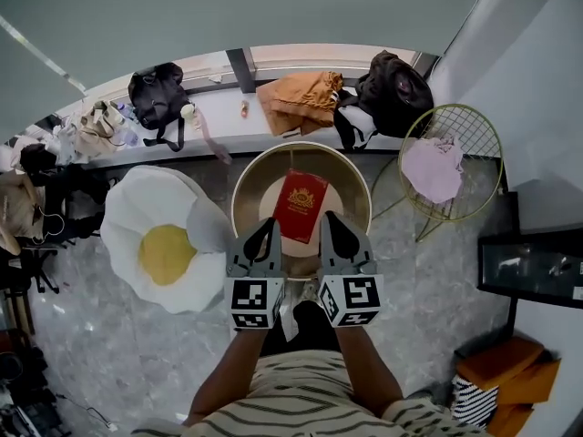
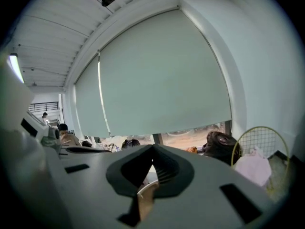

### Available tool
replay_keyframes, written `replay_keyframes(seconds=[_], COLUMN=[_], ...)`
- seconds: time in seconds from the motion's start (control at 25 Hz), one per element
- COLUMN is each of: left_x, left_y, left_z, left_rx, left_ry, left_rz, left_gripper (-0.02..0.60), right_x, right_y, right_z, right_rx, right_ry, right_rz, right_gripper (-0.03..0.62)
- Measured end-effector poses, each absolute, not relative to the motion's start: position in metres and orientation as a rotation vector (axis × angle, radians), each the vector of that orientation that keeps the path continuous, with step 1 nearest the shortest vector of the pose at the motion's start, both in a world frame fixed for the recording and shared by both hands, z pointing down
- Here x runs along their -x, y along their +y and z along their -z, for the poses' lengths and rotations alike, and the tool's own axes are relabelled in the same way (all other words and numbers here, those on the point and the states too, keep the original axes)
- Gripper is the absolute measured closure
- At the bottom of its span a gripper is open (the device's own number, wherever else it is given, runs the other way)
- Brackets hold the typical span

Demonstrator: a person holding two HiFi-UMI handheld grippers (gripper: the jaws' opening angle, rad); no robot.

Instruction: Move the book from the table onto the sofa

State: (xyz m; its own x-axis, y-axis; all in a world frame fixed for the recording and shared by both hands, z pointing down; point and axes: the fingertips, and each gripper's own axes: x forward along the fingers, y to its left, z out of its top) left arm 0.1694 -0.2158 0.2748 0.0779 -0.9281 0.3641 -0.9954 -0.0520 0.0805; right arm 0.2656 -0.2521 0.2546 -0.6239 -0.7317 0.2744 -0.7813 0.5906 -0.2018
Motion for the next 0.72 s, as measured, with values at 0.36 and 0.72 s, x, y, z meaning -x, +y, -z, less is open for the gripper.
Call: replay_keyframes(seconds=[0.36,0.72], left_x=[-0.146,-0.135], left_y=[-0.233,-0.243], left_z=[-0.342,-0.420], left_rx=[-2.015,-2.010], left_ry=[-1.818,-1.700], left_rz=[-0.345,-0.395], left_gripper=[0.577,0.577], right_x=[-0.245,-0.229], right_y=[-0.257,-0.275], right_z=[-0.335,-0.406], right_rx=[-1.289,-1.340], right_ry=[-2.509,-2.404], right_rz=[-0.578,-0.688], right_gripper=[0.591,0.591])
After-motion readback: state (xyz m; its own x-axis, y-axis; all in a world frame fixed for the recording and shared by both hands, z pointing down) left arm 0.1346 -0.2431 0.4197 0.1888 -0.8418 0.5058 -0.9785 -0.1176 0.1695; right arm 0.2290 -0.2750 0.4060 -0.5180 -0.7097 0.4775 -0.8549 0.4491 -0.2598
